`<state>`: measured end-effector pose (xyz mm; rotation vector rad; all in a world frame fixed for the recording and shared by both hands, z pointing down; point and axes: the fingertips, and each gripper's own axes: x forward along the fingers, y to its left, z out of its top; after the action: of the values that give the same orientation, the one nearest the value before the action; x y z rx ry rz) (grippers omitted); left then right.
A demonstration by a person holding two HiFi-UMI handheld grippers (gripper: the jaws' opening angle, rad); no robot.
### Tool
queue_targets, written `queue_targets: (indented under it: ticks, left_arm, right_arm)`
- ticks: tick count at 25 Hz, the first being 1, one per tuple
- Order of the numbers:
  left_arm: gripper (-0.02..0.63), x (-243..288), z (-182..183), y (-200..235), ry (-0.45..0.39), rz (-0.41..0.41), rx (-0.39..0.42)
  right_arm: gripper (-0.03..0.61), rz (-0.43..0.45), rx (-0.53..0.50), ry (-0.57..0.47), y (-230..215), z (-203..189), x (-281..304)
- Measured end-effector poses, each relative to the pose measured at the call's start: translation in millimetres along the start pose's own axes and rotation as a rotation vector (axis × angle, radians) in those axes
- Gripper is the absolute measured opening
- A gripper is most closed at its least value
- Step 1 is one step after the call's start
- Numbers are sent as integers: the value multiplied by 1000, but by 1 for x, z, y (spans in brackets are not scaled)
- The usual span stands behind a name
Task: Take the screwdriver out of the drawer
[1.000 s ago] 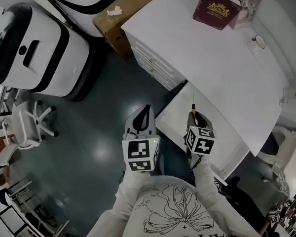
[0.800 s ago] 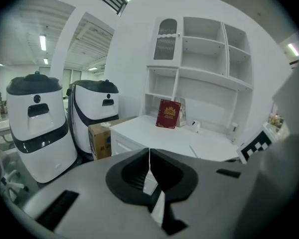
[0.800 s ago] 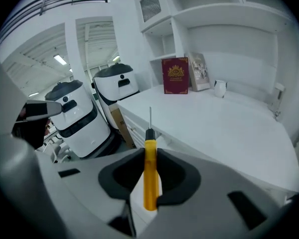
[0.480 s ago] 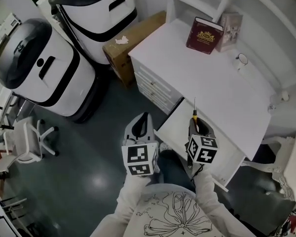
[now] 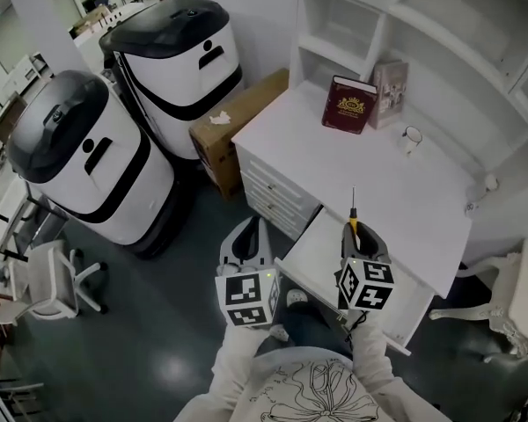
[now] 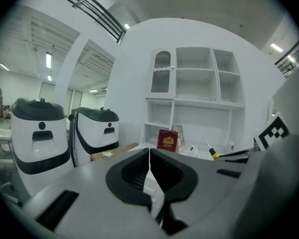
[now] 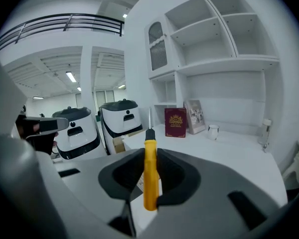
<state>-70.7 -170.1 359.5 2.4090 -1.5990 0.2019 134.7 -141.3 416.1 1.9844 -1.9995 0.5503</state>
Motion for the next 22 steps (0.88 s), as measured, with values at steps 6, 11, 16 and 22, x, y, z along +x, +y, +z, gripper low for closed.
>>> queue_targets:
  ticks: [6,11,16,22]
  left_arm:
    - [8,-11,27,-6,-62,-12,19]
    - [8,-23,44,-10,-103,-18,31]
    - [8,-31,53,-9,-123,-12,42]
    - [8,-32,53,-6,-126,2,30]
  right_arm:
    - [74,6,-7,-81,7,29,-17]
    - [74,4,-11,-129,10,46,-29]
    - [74,21,-1,-148,17,52,-34]
    - [74,40,-1,-159,19,57,-37]
